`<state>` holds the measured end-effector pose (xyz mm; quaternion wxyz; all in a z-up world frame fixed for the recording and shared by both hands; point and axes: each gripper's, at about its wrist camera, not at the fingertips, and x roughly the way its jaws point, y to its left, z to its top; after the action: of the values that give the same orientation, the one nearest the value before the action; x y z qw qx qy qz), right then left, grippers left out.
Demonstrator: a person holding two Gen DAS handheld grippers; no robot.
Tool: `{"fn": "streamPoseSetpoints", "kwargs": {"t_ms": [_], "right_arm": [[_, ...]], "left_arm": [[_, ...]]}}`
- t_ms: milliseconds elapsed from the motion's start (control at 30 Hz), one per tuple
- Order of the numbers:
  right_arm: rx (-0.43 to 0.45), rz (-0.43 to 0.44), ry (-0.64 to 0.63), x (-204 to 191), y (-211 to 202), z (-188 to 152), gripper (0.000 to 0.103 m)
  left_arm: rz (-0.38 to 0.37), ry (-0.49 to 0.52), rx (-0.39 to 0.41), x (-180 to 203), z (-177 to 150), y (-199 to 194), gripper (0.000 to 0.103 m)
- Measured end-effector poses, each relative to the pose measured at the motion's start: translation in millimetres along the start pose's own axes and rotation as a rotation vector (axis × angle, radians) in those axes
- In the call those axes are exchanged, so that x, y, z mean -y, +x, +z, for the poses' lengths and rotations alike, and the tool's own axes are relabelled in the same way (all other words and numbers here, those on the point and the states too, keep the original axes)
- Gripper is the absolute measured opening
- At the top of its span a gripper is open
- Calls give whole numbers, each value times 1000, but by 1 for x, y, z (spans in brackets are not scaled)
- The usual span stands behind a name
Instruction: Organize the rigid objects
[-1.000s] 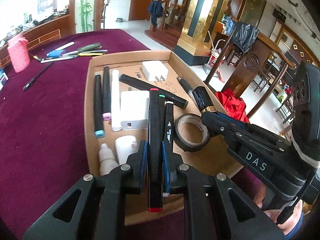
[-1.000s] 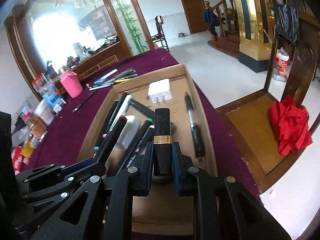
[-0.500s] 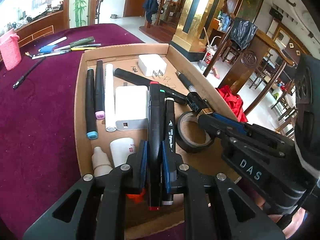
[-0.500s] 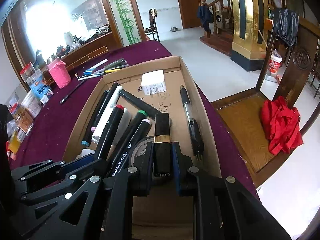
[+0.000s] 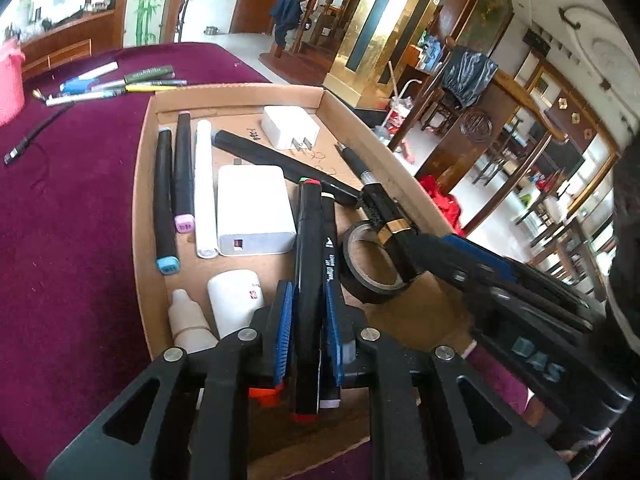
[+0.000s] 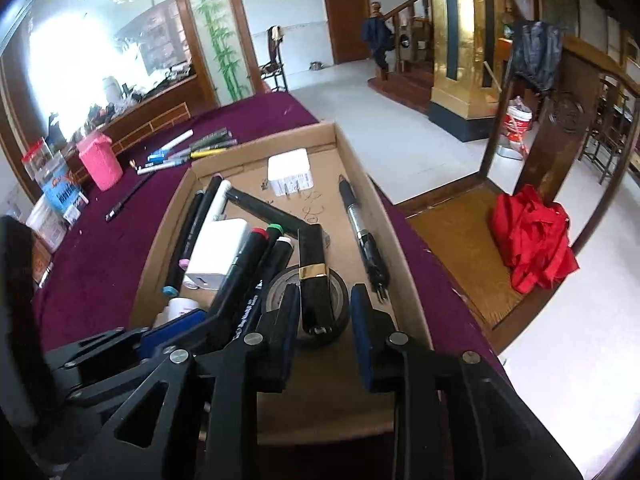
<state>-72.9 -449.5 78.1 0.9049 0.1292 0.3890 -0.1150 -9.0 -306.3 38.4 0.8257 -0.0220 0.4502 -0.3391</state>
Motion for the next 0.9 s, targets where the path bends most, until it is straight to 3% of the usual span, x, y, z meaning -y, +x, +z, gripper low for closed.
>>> {"fn": "streamPoseSetpoints", "kwargs": {"t_ms": [300,533,633,900], "right_arm": [[21,-82,63,-12,-44,-12,23],[55,-136,97,-24,-74,-10,23],[62,-121,116,-26,-80,-7,24],[128,-98,103,-29,-90,-12,49]], "left_arm": [[-24,-23,0,2,-4,-6,15],[14,24,14,6,-9,-10,16],[39,49,39,5,-11,-15,16],[83,142,74,18,-15,-15,16]]}}
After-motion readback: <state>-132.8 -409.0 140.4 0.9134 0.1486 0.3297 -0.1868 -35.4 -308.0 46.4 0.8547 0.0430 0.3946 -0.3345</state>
